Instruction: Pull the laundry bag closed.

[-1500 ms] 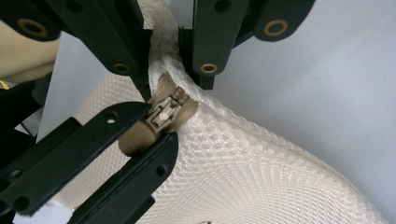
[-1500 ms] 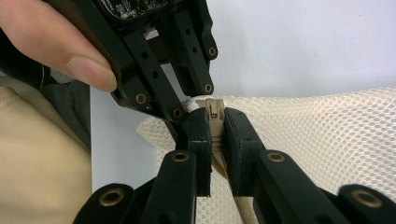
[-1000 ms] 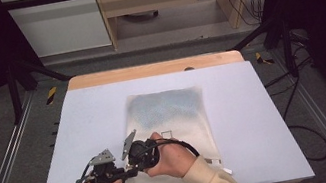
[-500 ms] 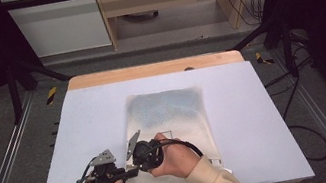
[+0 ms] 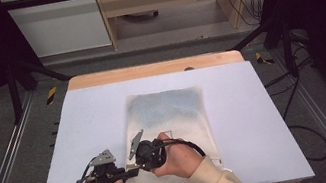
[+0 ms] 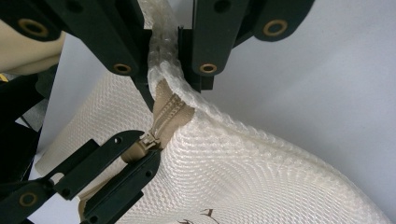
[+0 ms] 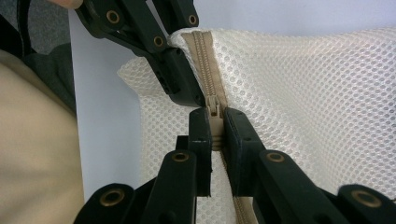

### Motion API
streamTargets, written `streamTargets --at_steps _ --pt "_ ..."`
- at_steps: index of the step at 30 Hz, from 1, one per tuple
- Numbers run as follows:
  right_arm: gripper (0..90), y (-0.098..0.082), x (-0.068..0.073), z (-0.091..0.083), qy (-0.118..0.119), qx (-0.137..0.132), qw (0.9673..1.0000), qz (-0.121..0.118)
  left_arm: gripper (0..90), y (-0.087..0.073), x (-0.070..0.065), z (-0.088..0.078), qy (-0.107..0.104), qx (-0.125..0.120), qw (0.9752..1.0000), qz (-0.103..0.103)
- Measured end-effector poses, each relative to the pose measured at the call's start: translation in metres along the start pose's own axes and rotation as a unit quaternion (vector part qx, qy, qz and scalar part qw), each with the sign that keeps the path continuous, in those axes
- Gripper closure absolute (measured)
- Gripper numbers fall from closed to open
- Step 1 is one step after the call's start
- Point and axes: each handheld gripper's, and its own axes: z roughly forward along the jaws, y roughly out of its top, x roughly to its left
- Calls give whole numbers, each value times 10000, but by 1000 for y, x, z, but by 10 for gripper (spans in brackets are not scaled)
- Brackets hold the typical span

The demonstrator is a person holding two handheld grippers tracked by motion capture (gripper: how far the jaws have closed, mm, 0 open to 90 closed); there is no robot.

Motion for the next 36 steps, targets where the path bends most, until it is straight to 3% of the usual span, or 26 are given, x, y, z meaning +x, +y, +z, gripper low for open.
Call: streamTargets --at_steps 36 --pt "820 -9 2 0 68 20 10000 26 839 0 -7 4 -13 119 9998 142"
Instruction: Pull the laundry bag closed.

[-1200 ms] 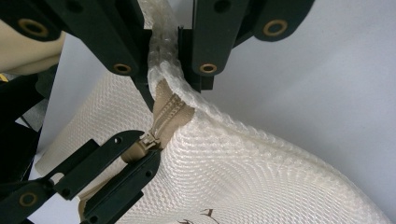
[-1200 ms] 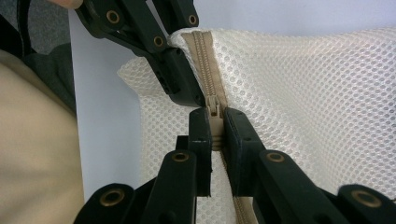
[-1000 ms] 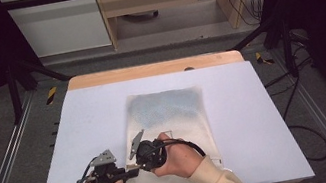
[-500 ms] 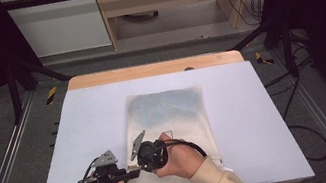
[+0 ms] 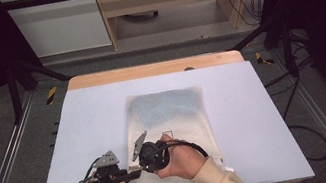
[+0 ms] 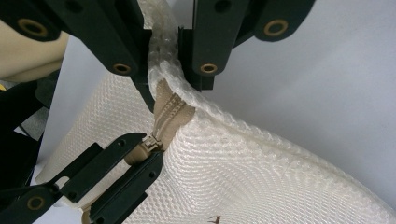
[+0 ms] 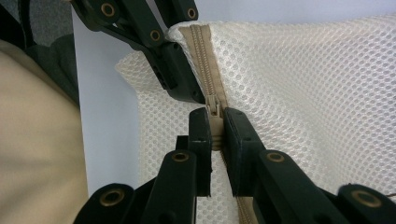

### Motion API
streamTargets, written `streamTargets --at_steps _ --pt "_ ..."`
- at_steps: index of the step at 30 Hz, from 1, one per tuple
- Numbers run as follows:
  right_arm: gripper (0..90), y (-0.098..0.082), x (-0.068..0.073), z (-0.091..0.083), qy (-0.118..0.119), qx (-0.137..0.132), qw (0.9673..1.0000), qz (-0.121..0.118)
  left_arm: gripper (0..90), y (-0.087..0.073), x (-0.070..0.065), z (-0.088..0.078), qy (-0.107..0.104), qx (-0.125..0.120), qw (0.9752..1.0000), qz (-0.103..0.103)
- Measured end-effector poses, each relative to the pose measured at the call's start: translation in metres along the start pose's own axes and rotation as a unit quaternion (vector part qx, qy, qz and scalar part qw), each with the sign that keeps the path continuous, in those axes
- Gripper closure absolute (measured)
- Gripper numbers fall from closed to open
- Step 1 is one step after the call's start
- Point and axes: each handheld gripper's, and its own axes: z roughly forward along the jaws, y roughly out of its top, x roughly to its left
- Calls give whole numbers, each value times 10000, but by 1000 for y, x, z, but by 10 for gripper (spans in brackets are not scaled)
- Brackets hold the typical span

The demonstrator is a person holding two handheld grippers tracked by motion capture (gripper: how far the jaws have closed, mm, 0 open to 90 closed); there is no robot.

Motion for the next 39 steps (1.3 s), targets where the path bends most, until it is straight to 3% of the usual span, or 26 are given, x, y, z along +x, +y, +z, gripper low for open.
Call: streamTargets --at_steps 39 --pt "820 -28 -10 -12 -98 107 9992 371 838 1 -2 1 -89 -57 9999 9"
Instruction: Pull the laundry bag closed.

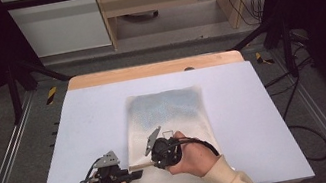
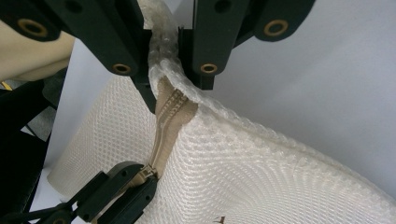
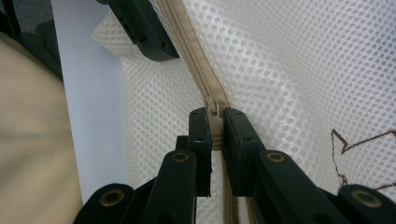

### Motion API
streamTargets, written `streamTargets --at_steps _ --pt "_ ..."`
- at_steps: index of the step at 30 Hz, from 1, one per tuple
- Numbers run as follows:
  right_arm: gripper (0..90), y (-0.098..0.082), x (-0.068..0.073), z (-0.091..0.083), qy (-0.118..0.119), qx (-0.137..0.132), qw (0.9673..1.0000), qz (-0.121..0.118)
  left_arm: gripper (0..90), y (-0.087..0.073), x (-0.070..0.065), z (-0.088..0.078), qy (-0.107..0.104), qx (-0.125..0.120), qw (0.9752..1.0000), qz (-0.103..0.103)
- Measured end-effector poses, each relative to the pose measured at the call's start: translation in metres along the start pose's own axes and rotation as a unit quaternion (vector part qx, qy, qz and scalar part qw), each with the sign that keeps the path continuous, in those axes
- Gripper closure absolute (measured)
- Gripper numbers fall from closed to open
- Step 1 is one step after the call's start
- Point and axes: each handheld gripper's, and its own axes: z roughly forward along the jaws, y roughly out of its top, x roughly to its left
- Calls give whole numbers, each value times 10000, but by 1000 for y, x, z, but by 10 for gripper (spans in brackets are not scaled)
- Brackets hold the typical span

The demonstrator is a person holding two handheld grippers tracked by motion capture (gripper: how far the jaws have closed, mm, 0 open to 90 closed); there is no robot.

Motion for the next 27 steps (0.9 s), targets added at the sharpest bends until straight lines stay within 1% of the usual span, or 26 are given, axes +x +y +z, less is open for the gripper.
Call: streamTargets --at_steps 3,5,10,16,21,23,24,27 --pt "820 -3 -1 -1 21 -57 10000 14 838 0 -2 1 -28 25 10000 28" --pt "820 -3 0 -2 23 -25 10000 -12 838 0 -2 2 -24 21 10000 34" --pt "820 -6 0 -3 20 -33 10000 20 838 0 -3 2 -41 25 10000 45" --pt "819 -9 -1 -4 8 -35 10000 25 838 1 -6 5 -19 25 10000 70" --pt "820 -11 2 -7 -43 -73 10000 40 838 2 -9 6 -10 2 9999 107" --pt "820 -13 0 -7 -24 -91 10000 33 838 3 -9 6 -23 -6 9999 114" --pt "820 -13 -1 -7 -15 -120 9999 68 838 2 -9 7 -18 -5 9999 113" --pt "820 -14 -1 -6 -2 -103 9999 81 838 2 -10 7 10 20 9999 143"
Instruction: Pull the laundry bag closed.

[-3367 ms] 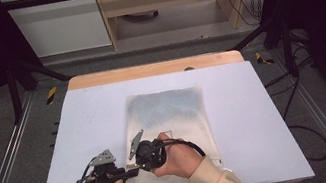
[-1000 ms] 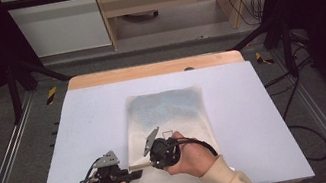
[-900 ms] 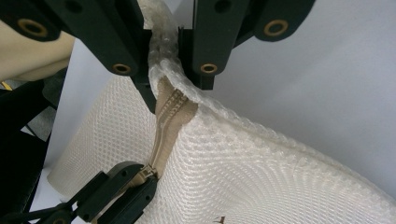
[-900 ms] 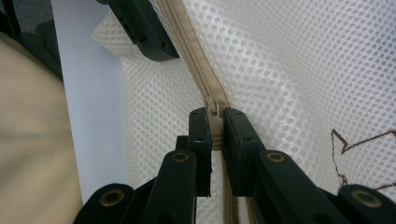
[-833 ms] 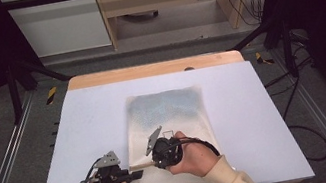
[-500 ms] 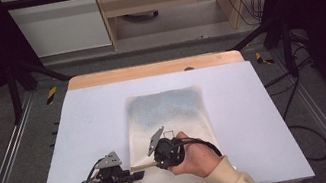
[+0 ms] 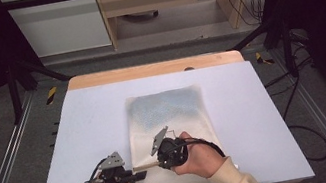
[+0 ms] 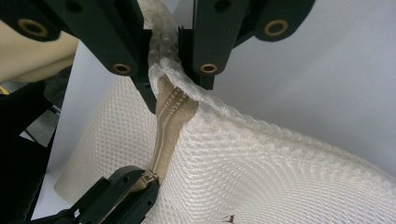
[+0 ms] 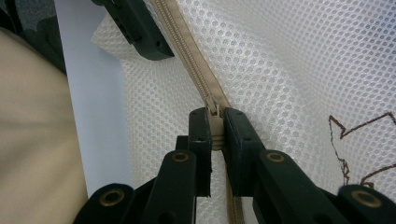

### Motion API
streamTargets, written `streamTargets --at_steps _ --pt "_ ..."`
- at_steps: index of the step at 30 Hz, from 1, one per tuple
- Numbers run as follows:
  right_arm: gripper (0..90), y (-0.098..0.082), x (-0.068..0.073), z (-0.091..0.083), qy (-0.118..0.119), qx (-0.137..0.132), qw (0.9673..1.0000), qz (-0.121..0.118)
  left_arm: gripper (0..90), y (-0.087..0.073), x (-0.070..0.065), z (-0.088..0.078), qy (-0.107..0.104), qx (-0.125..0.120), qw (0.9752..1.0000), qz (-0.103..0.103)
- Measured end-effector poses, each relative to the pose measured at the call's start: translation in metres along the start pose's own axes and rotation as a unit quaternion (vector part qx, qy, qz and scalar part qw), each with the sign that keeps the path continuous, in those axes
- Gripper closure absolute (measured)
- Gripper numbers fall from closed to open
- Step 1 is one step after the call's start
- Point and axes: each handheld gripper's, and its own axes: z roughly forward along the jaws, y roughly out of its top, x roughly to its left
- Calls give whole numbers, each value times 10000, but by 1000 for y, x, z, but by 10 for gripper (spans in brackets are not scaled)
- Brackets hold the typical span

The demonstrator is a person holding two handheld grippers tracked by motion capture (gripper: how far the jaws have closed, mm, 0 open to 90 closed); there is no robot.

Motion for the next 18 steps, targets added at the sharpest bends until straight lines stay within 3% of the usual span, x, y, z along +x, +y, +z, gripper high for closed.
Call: streamTargets --at_steps 18 --pt "820 -5 -1 -3 -35 56 10000 57 839 2 -4 7 -24 17 10000 64"
